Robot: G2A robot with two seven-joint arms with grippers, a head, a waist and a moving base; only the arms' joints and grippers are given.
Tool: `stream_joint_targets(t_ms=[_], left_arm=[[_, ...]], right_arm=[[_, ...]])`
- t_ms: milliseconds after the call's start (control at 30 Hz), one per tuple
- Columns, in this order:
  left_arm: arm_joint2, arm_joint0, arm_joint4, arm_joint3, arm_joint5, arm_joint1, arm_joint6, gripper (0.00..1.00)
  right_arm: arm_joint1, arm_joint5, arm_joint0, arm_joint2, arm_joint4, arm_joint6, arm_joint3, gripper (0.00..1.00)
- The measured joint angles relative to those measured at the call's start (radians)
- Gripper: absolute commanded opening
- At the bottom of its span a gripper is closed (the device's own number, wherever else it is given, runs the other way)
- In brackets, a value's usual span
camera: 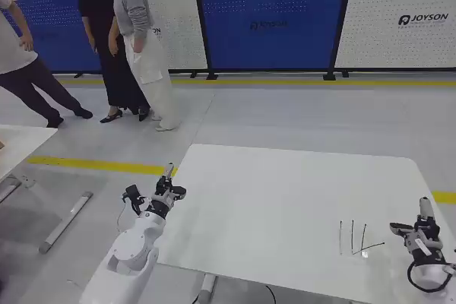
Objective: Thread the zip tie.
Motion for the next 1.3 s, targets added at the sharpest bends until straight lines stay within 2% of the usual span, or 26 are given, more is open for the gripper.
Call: stream_joint_targets(t_ms=[167,233,300,400,733,800,867,967,1067,1167,1300], left_arm=[[0.0,0.0,0.0,0.0,0.0,0.0,0.0,1.0],[0.0,0.0,0.0,0.0,0.0,0.0,0.0,1.0],[0.0,0.0,0.0,0.0,0.0,0.0,0.0,1.0],[0.0,0.0,0.0,0.0,0.0,0.0,0.0,1.0],[0.0,0.0,0.0,0.0,0.0,0.0,0.0,1.0],[0.0,0.0,0.0,0.0,0.0,0.0,0.0,1.0],[0.0,0.0,0.0,0.0,0.0,0.0,0.0,1.0],[0.0,0.0,0.0,0.0,0.0,0.0,0.0,1.0],[0.0,0.0,0.0,0.0,0.0,0.0,0.0,1.0],[0.0,0.0,0.0,0.0,0.0,0.0,0.0,1.0],[0.0,0.0,0.0,0.0,0.0,0.0,0.0,1.0]], right_arm=[[0.017,0.025,-0.002,0.113,0.041,0.244,0.043,1.0],[0.028,0.046,0.002,0.144,0.018,0.362,0.049,1.0],[0.037,0.059,0.01,0.166,-0.034,0.44,0.053,1.0],[0.039,0.082,0.028,0.174,-0.068,0.441,0.063,1.0],[0.039,0.083,0.029,0.173,-0.064,0.436,0.062,1.0],[0.048,0.118,0.045,0.187,-0.076,0.482,0.056,1.0],[0.059,0.152,0.056,0.217,-0.083,0.602,0.059,1.0],[0.074,0.182,0.07,0.245,-0.111,0.761,0.079,1.0],[0.089,0.196,0.098,0.24,-0.188,0.88,0.118,1.0],[0.093,0.201,0.136,0.194,-0.255,0.865,0.163,1.0],[0.091,0.201,0.143,0.175,-0.265,0.831,0.169,1.0]])
